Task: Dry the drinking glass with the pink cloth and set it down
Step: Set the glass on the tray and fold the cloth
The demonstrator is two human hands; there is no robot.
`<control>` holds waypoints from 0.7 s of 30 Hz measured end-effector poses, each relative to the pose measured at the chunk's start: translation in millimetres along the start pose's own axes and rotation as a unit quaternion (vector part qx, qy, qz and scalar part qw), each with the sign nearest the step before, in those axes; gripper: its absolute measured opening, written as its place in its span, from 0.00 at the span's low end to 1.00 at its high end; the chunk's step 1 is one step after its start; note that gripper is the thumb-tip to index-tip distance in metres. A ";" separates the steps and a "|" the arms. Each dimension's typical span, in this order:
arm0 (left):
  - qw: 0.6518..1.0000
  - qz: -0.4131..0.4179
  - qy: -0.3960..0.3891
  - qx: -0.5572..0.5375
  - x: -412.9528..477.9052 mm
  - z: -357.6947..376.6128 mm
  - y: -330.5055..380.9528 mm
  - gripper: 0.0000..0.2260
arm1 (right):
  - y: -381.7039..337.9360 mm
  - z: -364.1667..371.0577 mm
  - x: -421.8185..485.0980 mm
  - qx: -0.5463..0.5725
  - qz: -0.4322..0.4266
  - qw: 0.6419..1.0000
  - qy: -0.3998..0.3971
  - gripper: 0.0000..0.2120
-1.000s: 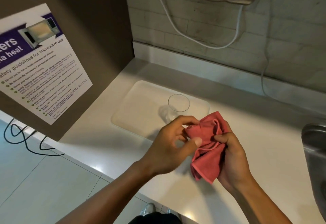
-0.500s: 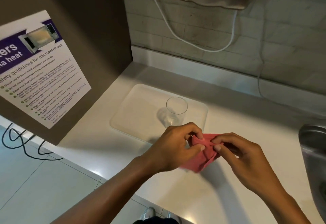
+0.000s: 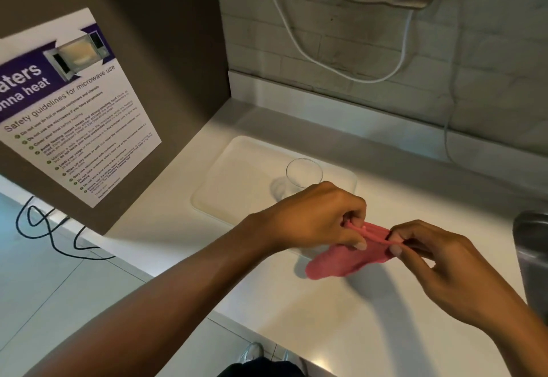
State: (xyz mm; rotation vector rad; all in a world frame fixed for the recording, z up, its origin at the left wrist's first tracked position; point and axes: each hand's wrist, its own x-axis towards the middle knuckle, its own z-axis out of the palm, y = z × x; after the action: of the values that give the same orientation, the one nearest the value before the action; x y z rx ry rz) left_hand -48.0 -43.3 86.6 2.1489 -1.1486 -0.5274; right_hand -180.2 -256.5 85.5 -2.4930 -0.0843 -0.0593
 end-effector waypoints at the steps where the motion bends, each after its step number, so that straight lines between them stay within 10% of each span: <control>1: 1.000 -0.006 -0.008 -0.004 5.0 -0.1 -1.5 0.07 | 2.9 -3.0 0.2 0.003 0.013 1.000 0.003 0.06; 16: 0.990 0.026 0.129 0.059 122.0 1.3 9.9 0.03 | 74.8 -25.6 51.0 -0.184 0.009 0.957 0.223 0.09; 21: 0.979 0.060 0.103 0.166 102.1 62.8 -25.1 0.16 | 86.9 33.0 29.5 -0.148 0.037 0.978 0.141 0.10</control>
State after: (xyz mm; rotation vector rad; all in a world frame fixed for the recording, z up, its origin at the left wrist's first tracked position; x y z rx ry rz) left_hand -16.5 -140.4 19.1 2.3272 -1.3098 -0.0556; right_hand -143.5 -304.4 8.9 -2.7518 0.1461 -0.4206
